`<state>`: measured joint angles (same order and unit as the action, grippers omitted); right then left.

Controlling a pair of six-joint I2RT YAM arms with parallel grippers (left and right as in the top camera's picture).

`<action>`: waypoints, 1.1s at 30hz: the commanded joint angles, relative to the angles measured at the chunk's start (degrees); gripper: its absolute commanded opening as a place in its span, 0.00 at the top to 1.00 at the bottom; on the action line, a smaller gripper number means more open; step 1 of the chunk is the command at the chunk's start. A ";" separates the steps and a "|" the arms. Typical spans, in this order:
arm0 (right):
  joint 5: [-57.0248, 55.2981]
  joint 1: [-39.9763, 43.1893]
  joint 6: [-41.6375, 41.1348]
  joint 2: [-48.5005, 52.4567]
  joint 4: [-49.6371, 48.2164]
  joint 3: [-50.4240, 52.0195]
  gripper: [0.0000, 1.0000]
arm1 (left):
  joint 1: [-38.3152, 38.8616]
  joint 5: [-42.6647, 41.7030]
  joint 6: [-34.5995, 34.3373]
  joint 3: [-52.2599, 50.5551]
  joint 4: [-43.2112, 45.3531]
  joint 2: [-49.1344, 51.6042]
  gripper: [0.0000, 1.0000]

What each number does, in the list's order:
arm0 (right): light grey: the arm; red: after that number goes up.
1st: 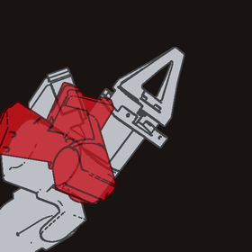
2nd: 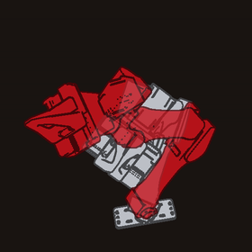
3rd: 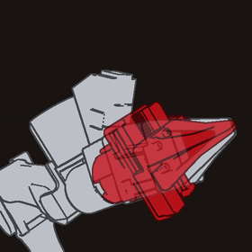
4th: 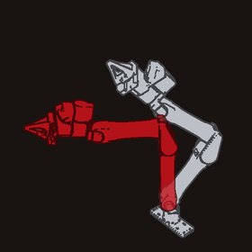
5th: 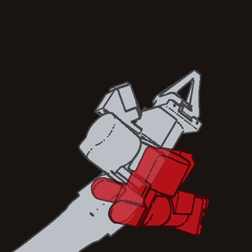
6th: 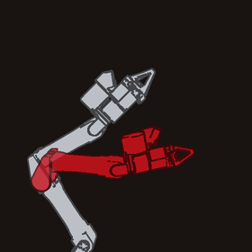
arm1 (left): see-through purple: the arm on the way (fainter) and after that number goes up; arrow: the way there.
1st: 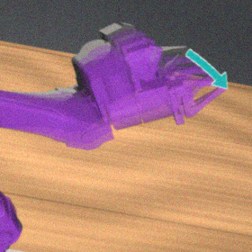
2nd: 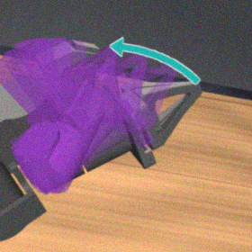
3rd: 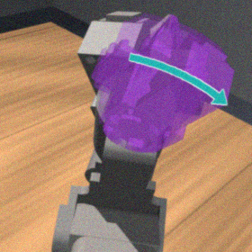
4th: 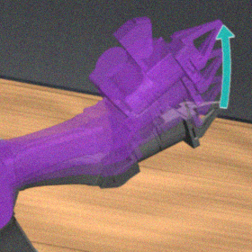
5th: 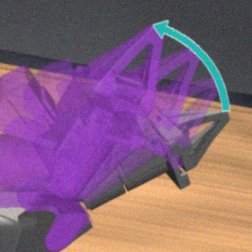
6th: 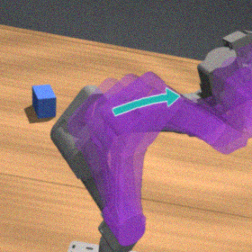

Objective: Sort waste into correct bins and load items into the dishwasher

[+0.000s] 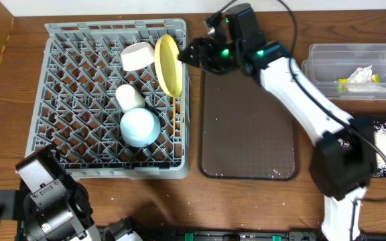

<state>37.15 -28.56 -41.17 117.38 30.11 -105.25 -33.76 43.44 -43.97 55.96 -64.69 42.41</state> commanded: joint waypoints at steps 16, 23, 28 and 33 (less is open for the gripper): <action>-41.79 0.92 25.14 -37.88 41.72 11.13 0.06 | -0.42 0.28 -0.92 0.90 -0.24 -0.07 0.06; -39.39 0.90 22.93 -52.48 30.53 36.65 0.05 | -0.42 0.28 -0.92 0.90 -0.24 -0.07 0.06; -37.00 0.74 22.03 -57.59 25.49 41.42 0.01 | -0.42 0.28 -0.92 0.90 -0.26 -0.07 0.06; -36.81 0.74 19.50 -57.81 25.03 41.42 0.01 | -0.42 0.28 -0.92 0.90 -0.24 -0.07 0.06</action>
<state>-0.43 -27.70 -19.33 59.66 55.29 -64.01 -33.76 43.24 -43.94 55.96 -64.69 42.37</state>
